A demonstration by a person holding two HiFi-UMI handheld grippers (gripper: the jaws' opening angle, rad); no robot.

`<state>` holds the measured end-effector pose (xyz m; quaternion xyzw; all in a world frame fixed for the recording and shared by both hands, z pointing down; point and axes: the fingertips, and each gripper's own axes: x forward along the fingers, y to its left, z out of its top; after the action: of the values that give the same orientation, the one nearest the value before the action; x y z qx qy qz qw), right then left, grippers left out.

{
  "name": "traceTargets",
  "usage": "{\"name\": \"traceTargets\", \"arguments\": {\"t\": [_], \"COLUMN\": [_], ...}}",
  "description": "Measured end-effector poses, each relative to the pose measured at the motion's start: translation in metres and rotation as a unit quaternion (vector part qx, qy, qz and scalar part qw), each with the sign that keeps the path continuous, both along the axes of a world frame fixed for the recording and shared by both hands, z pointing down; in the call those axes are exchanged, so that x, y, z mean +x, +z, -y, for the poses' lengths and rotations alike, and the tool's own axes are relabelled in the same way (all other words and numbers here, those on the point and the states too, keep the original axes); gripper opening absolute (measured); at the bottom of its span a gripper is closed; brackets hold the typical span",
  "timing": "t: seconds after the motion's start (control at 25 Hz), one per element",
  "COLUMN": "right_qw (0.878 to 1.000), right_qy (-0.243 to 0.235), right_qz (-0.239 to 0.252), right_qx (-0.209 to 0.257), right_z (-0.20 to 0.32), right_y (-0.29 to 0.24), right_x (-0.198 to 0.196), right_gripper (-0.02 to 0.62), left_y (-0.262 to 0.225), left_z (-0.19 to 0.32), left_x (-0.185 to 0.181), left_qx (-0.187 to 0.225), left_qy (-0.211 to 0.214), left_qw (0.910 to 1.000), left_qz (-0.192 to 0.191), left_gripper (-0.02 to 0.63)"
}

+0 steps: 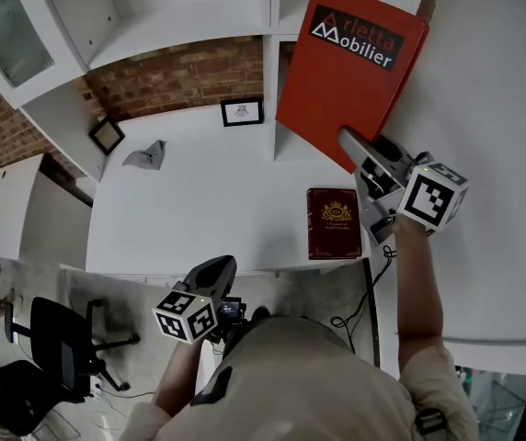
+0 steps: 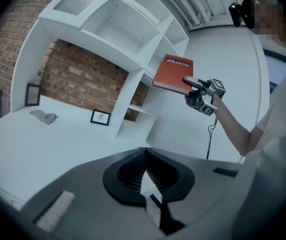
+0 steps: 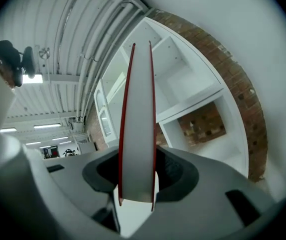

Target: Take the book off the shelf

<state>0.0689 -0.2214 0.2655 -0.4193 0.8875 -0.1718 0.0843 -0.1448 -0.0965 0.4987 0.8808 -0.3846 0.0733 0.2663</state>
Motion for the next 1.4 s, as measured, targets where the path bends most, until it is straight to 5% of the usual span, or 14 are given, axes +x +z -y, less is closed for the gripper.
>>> {"name": "traceTargets", "arguments": {"t": [0.4, 0.76, 1.08, 1.4], "right_qw": [0.988, 0.972, 0.937, 0.899], "right_qy": [-0.090, -0.124, -0.180, -0.170], "right_qz": [0.051, 0.099, 0.160, 0.163], "right_qx": [-0.114, -0.171, -0.255, -0.369], "right_z": [-0.032, -0.038, -0.101, -0.120], "right_y": [0.087, 0.147, 0.206, 0.285], "right_x": [0.006, 0.019, -0.020, -0.067], "right_gripper": [0.161, 0.161, 0.162, 0.161], "left_y": [-0.011, -0.006, 0.027, 0.057], "left_z": [-0.005, -0.009, -0.083, -0.097], "left_x": [0.022, 0.030, 0.036, 0.025], "left_qx": [-0.003, -0.013, -0.056, -0.091], "left_qy": [-0.054, -0.102, -0.116, -0.115], "left_qw": [0.9985, 0.9940, 0.9894, 0.9870], "left_qz": [0.010, 0.038, 0.067, 0.064], "left_gripper": [0.003, 0.003, 0.003, 0.003]}}
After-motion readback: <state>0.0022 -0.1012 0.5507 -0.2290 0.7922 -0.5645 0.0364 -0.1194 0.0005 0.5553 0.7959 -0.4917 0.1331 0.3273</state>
